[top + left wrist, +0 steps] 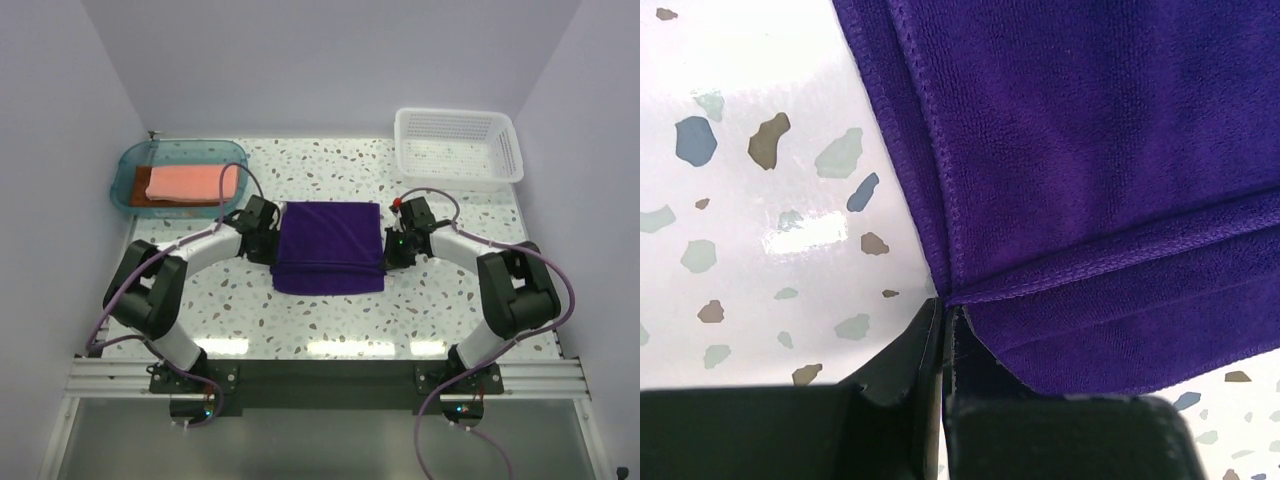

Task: Fold and stack the towels
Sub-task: Fold the towel

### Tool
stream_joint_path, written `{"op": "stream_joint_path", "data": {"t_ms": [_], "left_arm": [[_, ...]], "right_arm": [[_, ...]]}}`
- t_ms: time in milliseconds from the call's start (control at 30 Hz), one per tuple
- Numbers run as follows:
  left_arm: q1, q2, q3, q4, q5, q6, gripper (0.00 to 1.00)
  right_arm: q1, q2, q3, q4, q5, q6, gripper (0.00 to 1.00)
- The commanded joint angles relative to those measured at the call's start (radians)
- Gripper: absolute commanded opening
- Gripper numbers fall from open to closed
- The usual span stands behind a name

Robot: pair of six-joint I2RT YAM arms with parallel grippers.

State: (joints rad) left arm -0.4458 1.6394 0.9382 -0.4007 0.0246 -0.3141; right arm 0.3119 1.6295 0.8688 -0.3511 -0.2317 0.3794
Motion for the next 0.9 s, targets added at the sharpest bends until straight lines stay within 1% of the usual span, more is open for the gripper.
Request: {"op": "stream_joint_path", "data": {"t_ms": [0,200,333,433,500,600,700,733,867], "left_arm": [[0.001,-0.021,0.001,0.0,-0.077,0.012,0.0],[0.001,-0.07,0.071,-0.067,-0.17,0.033,0.0],[0.001,-0.125,0.161,-0.119,-0.267,0.063,0.0],[0.001,-0.157,0.218,-0.153,-0.308,0.089,0.0],[0.001,-0.179,0.226,-0.161,-0.311,0.098,0.0],[-0.002,-0.2,0.205,-0.161,-0.299,0.098,0.0],[-0.007,-0.216,0.133,-0.126,-0.273,0.089,0.0],[-0.01,-0.213,0.091,-0.118,-0.262,0.084,0.0],[-0.014,-0.193,0.004,-0.076,-0.241,0.055,0.0]], "right_arm": [[-0.014,-0.023,0.007,-0.035,0.04,-0.03,0.0],[-0.014,-0.109,0.065,-0.113,0.072,-0.05,0.0],[-0.016,-0.175,0.131,-0.167,0.069,-0.056,0.0],[-0.014,-0.217,0.153,-0.189,0.058,-0.053,0.0],[-0.014,-0.232,0.144,-0.195,0.049,-0.05,0.0],[-0.013,-0.23,0.102,-0.186,0.042,-0.045,0.0],[-0.011,-0.22,0.052,-0.164,0.035,-0.039,0.0],[-0.01,-0.215,0.039,-0.158,0.037,-0.039,0.0],[-0.008,-0.18,-0.01,-0.123,0.038,-0.039,0.0]]}}
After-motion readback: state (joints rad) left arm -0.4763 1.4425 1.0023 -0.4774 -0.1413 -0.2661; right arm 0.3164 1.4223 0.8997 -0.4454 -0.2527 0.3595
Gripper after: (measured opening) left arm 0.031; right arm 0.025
